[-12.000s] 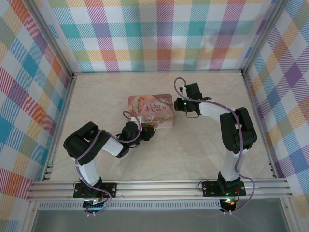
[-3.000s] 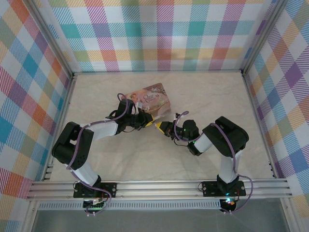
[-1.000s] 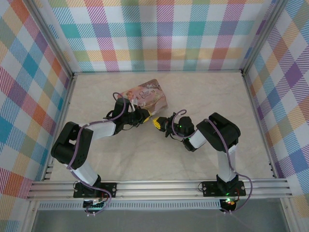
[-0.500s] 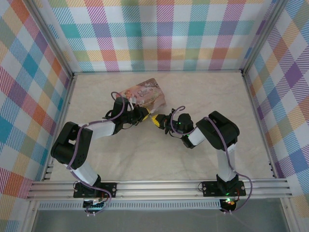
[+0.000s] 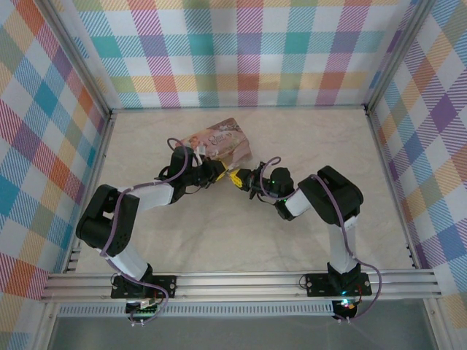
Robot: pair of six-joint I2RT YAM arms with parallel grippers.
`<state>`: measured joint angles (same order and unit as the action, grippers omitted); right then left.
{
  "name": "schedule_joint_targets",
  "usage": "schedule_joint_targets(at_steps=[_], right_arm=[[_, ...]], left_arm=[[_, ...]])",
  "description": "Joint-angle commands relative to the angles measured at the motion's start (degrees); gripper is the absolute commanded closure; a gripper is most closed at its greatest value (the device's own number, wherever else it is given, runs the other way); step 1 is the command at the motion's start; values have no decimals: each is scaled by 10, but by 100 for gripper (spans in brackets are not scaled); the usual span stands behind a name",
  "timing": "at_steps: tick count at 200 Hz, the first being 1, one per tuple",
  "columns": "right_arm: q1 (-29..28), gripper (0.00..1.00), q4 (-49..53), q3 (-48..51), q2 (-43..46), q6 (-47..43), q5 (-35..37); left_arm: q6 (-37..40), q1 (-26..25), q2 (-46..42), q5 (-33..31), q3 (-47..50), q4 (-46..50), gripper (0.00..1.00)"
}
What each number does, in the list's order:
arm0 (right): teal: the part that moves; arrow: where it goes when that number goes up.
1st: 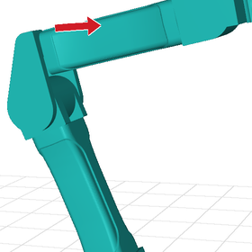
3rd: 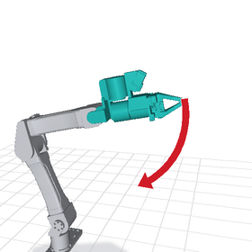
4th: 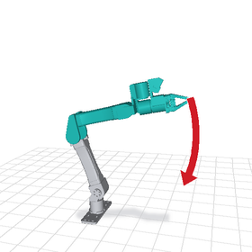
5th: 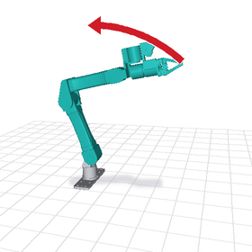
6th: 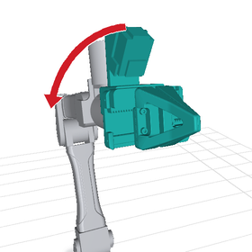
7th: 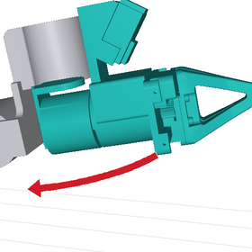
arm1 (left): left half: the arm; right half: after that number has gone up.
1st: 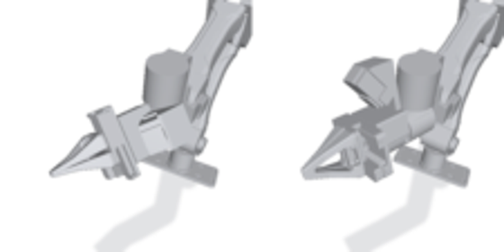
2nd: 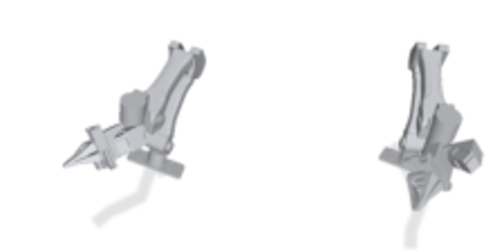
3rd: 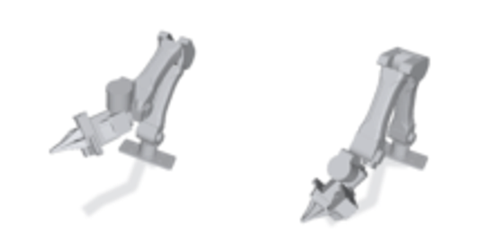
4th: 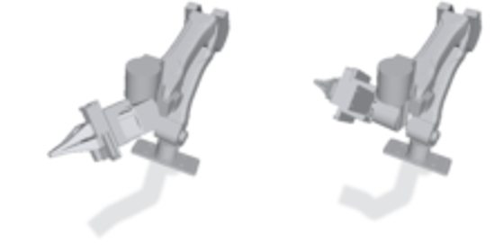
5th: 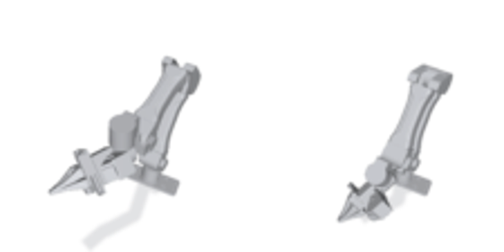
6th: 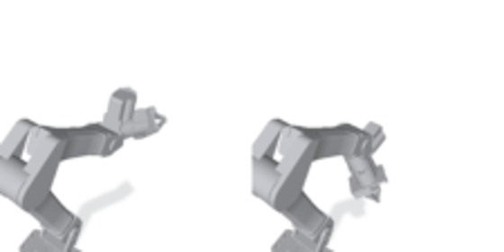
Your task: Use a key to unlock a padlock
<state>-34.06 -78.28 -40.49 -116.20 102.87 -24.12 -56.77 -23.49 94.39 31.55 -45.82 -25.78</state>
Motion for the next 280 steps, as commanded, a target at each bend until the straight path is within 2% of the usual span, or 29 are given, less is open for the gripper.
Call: schedule_joint_targets(at_steps=[1, 29, 76, 196, 216, 244, 260, 280], right_arm=[[-4, 97, -24, -29, -14, -23, -7], [-3, 95, -24, -23, -9, -74, 0], [0, 95, -24, -35, -14, -39, -1], [3, 97, -23, -36, 14, -45, -24], [11, 93, -23, -7, 13, -56, -29], [28, 79, -23, 47, 30, -87, -39], [41, 70, -22, 81, 38, -99, -48], [56, 68, -18, 119, 48, -120, -62]], left_arm=[[-25, -30, -25, 121, 6, -52, 100], [-27, -30, -26, 126, 7, -59, 100], [-18, -36, -23, 132, 4, -45, 100], [16, -66, -3, 144, -11, 4, 100], [35, -61, -5, 124, -13, 38, 100], [82, -55, -3, 99, -35, 124, 100], [91, -53, 0, 93, -42, 139, 100], [105, -53, 6, 83, -57, 172, 100]])
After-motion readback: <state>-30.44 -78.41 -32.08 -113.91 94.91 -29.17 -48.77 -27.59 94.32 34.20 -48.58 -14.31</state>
